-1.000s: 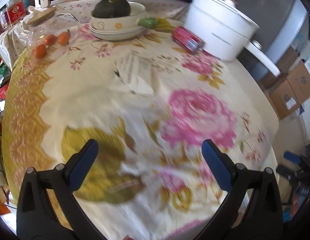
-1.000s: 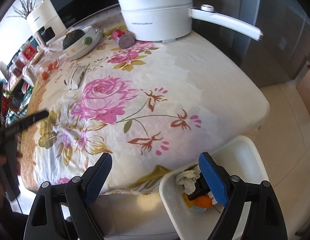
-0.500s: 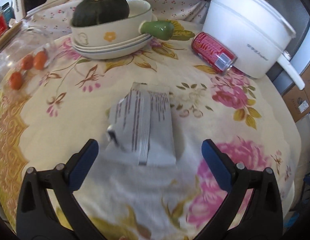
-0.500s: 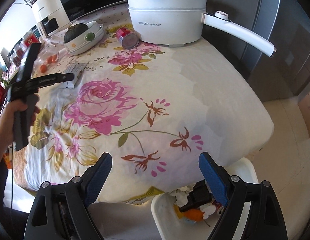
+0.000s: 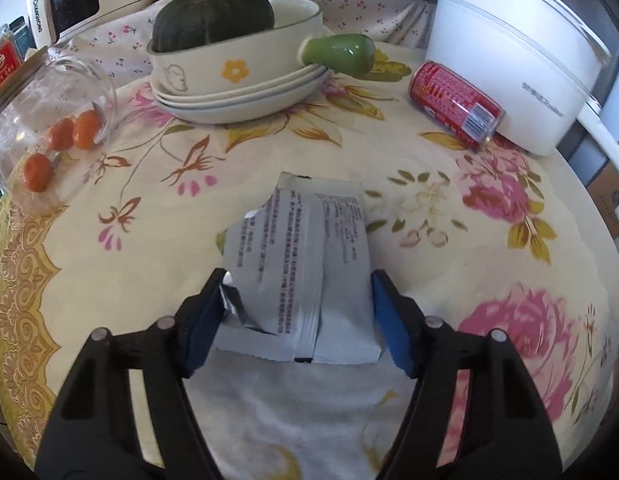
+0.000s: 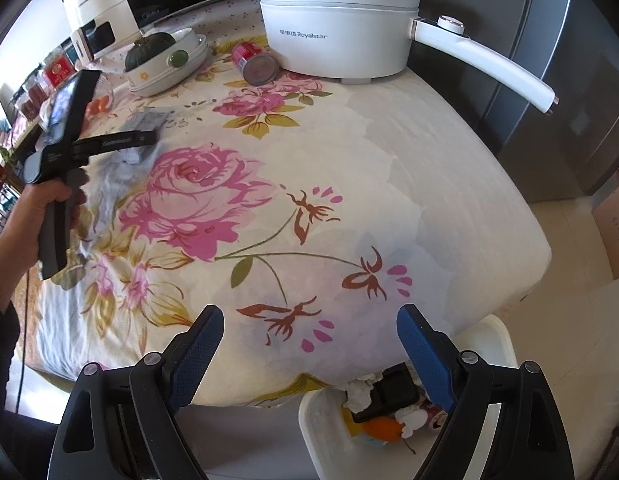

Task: Collect trash
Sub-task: 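Grasp the white paper packet with the left tool while the right tool reaches the red can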

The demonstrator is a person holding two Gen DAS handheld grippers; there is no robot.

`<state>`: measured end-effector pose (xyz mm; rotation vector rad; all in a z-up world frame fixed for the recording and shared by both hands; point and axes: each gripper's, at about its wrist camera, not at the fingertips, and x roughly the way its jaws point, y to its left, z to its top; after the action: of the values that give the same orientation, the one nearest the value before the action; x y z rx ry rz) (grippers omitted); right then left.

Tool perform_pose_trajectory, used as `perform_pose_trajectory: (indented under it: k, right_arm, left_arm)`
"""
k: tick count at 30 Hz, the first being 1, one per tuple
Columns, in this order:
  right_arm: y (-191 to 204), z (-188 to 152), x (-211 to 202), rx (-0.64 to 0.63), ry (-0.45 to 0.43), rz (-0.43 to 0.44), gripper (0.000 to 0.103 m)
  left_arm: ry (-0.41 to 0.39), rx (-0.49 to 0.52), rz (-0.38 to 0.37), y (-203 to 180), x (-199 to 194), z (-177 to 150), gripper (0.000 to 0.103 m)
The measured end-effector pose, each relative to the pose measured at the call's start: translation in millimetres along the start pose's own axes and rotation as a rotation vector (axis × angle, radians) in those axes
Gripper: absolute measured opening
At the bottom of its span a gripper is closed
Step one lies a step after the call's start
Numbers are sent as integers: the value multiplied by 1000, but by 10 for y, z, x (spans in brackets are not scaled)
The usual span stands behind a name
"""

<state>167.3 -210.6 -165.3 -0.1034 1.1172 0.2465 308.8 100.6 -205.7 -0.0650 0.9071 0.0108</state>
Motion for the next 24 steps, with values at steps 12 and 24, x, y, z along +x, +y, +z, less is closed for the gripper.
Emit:
perform_pose_trajectory:
  k: [12, 24]
  right_arm:
    - [679, 1137, 363, -183, -63, 83, 89]
    - [1079, 2305, 1039, -311, -162, 27, 79]
  left_arm:
    - [-26, -62, -76, 563, -270, -145, 69]
    - [-29, -81, -65, 956, -276, -174, 69]
